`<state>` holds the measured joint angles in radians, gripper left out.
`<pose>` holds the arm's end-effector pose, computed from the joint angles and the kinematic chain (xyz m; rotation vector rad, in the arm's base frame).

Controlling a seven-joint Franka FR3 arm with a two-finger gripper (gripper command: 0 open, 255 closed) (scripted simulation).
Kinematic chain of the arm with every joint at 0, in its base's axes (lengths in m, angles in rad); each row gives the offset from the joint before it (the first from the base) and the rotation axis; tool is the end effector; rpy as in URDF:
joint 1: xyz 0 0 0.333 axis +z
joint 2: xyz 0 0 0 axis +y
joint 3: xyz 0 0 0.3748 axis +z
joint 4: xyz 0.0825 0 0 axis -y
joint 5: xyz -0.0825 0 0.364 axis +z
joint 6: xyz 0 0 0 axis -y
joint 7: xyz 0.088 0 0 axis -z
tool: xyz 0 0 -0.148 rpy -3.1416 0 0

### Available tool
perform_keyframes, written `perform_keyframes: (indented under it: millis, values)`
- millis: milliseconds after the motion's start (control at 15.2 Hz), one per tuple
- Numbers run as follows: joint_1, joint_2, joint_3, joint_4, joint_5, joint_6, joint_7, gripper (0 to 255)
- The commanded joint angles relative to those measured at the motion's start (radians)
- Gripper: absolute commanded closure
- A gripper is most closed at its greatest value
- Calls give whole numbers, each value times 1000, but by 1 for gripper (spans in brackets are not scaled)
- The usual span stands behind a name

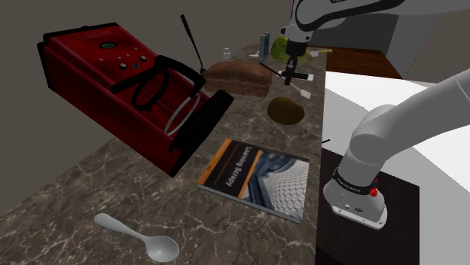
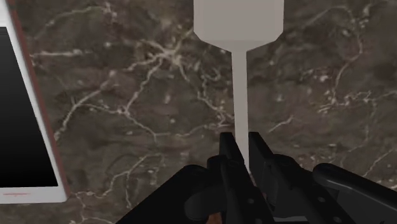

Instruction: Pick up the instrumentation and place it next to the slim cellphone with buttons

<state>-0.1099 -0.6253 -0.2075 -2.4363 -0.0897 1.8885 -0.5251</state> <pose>0.3001 -0.1218 0.5324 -3.1063 -0.4175 -0.1202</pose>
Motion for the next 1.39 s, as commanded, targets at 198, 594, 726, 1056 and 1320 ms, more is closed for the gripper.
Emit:
perform_keyframes:
  millis: [198, 594, 726, 1056, 1320]
  values:
    - [-3, 10, -7, -41, -3, 40, -3, 255]
    - [-4, 10, -6, -41, -3, 40, -4, 255]
    - [-2, 15, -5, -38, -2, 42, -2, 0]
    - [-3, 4, -3, -12, -1, 4, -4, 0]
    - [-1, -4, 4, 76, 3, -91, -4, 0]
